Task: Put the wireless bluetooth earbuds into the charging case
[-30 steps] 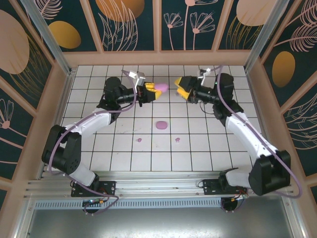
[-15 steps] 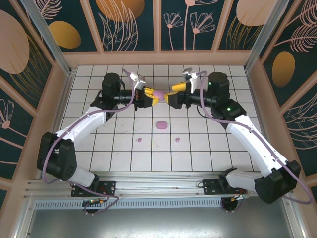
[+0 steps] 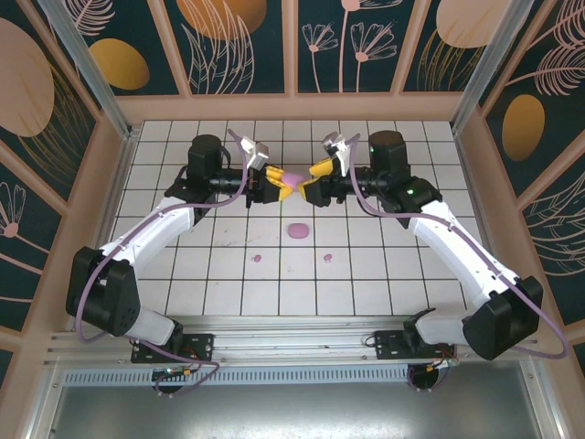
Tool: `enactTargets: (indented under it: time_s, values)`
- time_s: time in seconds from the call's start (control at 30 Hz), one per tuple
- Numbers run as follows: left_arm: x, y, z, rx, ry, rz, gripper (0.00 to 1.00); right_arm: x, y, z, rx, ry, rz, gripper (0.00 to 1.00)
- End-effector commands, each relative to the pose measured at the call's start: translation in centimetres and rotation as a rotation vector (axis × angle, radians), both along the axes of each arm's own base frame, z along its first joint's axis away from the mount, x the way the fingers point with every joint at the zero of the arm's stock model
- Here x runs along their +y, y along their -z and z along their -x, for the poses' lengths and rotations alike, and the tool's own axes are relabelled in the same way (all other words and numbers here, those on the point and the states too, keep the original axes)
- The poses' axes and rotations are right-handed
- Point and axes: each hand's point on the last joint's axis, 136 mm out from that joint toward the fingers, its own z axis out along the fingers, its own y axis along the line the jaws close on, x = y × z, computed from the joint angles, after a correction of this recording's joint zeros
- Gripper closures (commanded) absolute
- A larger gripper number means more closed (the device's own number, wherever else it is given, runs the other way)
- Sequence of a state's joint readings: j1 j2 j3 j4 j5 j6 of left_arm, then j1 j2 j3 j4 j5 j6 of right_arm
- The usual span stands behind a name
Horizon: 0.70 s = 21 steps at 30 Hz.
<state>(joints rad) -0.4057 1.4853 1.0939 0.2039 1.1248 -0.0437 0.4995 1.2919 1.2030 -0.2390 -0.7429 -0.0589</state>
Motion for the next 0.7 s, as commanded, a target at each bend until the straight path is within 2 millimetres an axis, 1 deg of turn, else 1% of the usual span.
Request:
enactTargets:
  time_s: [0.0, 0.17, 0.27, 0.37, 0.5, 0.67]
  values:
    - [0.0, -2.2, 1.0, -0.064, 0.051, 0.028, 0.88, 0.6, -0.9, 0.7, -0.043, -0.063, -0.006, 0.27]
    - [0.0, -2.4, 1.3, -0.066, 0.072, 0.029, 0.88, 0.8, -0.3, 0.6, -0.037, -0.071, 0.007, 0.26]
    - [0.0, -2.3, 1.3, -0.063, 0.074, 0.027, 0.87, 0.9, -0.3, 0.3, -0.040, -0.069, 0.006, 0.26]
    - [0.0, -2.3, 1.5, -0.062, 0.080, 0.028, 0.88, 1.1, -0.6, -0.2, -0.036, -0.055, -0.004, 0.30]
    - [0.1, -2.3, 1.6, -0.064, 0.083, 0.029, 0.88, 1.3, -0.9, -1.2, -0.010, -0.014, -0.014, 0.41]
    - [0.1, -2.1, 1.8, -0.067, 0.089, 0.026, 0.88, 0.7, -0.9, -3.0, 0.028, 0.069, -0.016, 0.45]
